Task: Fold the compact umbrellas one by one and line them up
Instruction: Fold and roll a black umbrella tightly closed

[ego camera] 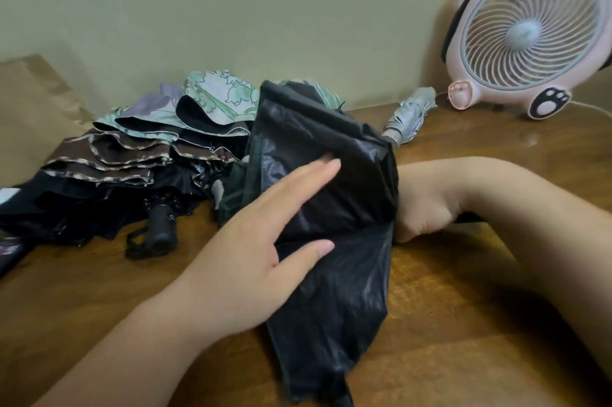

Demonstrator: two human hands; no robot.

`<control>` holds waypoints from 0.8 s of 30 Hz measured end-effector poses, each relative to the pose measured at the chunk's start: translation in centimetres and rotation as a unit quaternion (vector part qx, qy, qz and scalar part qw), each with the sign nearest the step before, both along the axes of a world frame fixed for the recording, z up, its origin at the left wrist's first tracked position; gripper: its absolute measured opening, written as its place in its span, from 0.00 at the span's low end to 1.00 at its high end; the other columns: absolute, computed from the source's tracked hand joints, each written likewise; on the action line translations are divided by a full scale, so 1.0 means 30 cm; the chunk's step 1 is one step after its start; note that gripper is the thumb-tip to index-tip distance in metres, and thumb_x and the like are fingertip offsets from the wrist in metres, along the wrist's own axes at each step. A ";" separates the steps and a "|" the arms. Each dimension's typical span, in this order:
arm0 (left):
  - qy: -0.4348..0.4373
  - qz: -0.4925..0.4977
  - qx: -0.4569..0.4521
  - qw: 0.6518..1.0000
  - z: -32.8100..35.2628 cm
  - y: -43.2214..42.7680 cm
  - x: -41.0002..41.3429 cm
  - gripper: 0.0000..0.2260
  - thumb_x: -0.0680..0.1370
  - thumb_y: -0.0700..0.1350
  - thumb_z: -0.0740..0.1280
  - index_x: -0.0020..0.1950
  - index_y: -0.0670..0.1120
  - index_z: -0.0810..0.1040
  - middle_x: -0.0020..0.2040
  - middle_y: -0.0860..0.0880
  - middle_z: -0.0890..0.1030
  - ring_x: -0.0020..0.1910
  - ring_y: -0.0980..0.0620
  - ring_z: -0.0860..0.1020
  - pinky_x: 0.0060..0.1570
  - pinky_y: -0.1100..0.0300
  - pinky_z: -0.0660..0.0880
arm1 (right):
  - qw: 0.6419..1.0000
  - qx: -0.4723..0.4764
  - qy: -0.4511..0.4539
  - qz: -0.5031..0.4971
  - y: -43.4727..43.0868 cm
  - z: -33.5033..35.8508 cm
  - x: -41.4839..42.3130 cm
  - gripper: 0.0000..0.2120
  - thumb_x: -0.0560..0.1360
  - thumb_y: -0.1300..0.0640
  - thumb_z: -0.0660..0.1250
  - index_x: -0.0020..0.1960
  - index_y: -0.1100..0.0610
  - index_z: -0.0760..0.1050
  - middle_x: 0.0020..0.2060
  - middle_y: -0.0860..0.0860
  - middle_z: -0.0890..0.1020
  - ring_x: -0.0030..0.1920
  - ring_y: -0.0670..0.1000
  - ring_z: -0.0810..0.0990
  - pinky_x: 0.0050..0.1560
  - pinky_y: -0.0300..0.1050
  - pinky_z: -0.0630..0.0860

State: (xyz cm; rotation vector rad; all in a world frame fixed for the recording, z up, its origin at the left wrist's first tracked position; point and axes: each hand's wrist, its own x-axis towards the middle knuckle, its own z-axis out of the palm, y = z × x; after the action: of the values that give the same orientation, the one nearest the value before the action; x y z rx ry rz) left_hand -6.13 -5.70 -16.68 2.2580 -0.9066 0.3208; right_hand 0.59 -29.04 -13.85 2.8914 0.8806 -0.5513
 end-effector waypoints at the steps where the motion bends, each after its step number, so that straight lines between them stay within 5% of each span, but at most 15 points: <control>1: -0.043 0.005 0.034 0.998 0.009 0.001 -0.004 0.28 0.81 0.50 0.69 0.78 0.63 0.65 0.79 0.67 0.61 0.79 0.65 0.59 0.77 0.66 0.57 | 1.000 -0.006 -0.009 0.024 0.000 0.004 -0.006 0.09 0.75 0.57 0.69 0.48 0.63 0.79 0.46 0.57 0.82 0.43 0.51 0.75 0.51 0.46 0.73; 4: -0.161 0.006 0.131 0.978 0.027 -0.007 -0.012 0.20 0.80 0.51 0.68 0.73 0.55 0.76 0.82 0.57 0.62 0.81 0.57 0.57 0.79 0.58 0.55 | 0.996 -0.023 -0.034 0.080 -0.008 0.022 -0.021 0.09 0.82 0.56 0.63 0.45 0.60 0.75 0.36 0.47 0.73 0.33 0.47 0.67 0.41 0.29 0.66; 6: -0.185 0.024 0.189 0.964 0.023 -0.012 -0.007 0.21 0.81 0.56 0.65 0.74 0.56 0.75 0.82 0.55 0.61 0.82 0.54 0.55 0.81 0.51 0.48 | 0.994 -0.032 -0.054 0.087 -0.009 0.017 -0.018 0.10 0.81 0.57 0.63 0.41 0.54 0.70 0.34 0.43 0.69 0.34 0.47 0.68 0.38 0.26 0.65; 10: -0.052 0.101 0.330 0.937 -0.006 -0.007 0.029 0.34 0.74 0.72 0.50 0.80 0.69 0.46 0.83 0.61 0.44 0.83 0.54 0.40 0.78 0.45 0.31 | 0.994 -0.039 -0.095 0.049 0.004 -0.045 0.018 0.04 0.74 0.54 0.66 0.43 0.55 0.76 0.43 0.50 0.82 0.42 0.54 0.78 0.45 0.45 0.78; 12: -0.035 0.116 0.336 0.934 -0.031 0.007 0.054 0.36 0.73 0.74 0.47 0.79 0.71 0.39 0.82 0.63 0.41 0.82 0.56 0.37 0.77 0.43 0.30 | 0.991 -0.054 -0.120 0.011 0.008 -0.044 0.027 0.05 0.73 0.53 0.66 0.41 0.54 0.75 0.39 0.51 0.80 0.38 0.56 0.79 0.41 0.49 0.80; 16: -0.104 0.150 0.293 0.939 -0.002 0.009 0.054 0.34 0.75 0.61 0.69 0.79 0.64 0.59 0.81 0.53 0.61 0.80 0.45 0.58 0.77 0.33 0.51 | 0.950 -0.027 -0.308 -0.043 0.004 -0.032 0.037 0.14 0.73 0.53 0.66 0.35 0.54 0.63 0.29 0.48 0.66 0.29 0.55 0.67 0.33 0.46 0.69; 19: -0.234 0.200 0.251 0.918 0.040 0.001 0.037 0.34 0.72 0.47 0.76 0.77 0.57 0.70 0.78 0.49 0.68 0.78 0.43 0.64 0.77 0.34 0.54 | 0.902 0.050 -0.428 -0.038 0.008 -0.029 0.039 0.21 0.65 0.56 0.73 0.33 0.51 0.58 0.25 0.45 0.55 0.25 0.56 0.60 0.28 0.41 0.58; 21: -0.273 0.209 0.225 0.912 0.048 0.012 0.035 0.32 0.72 0.44 0.75 0.76 0.56 0.72 0.78 0.50 0.69 0.78 0.44 0.65 0.77 0.36 0.53 | 0.902 0.070 -0.427 -0.014 0.015 -0.015 0.036 0.24 0.64 0.57 0.73 0.31 0.51 0.55 0.24 0.45 0.57 0.25 0.56 0.59 0.28 0.41 0.58; 24: -0.156 0.187 0.276 0.930 0.029 0.025 0.042 0.40 0.71 0.52 0.78 0.79 0.60 0.63 0.81 0.54 0.62 0.80 0.49 0.59 0.79 0.40 0.51 | 0.955 0.000 -0.298 -0.009 0.018 -0.035 0.023 0.11 0.72 0.50 0.65 0.36 0.54 0.66 0.30 0.49 0.69 0.34 0.59 0.71 0.35 0.46 0.69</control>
State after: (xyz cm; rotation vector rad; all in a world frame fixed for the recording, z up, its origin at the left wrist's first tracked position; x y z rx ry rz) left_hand -4.88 -4.94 -15.80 2.9720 -0.7820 0.6817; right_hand 1.27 -28.52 -14.91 2.7922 0.7443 0.3181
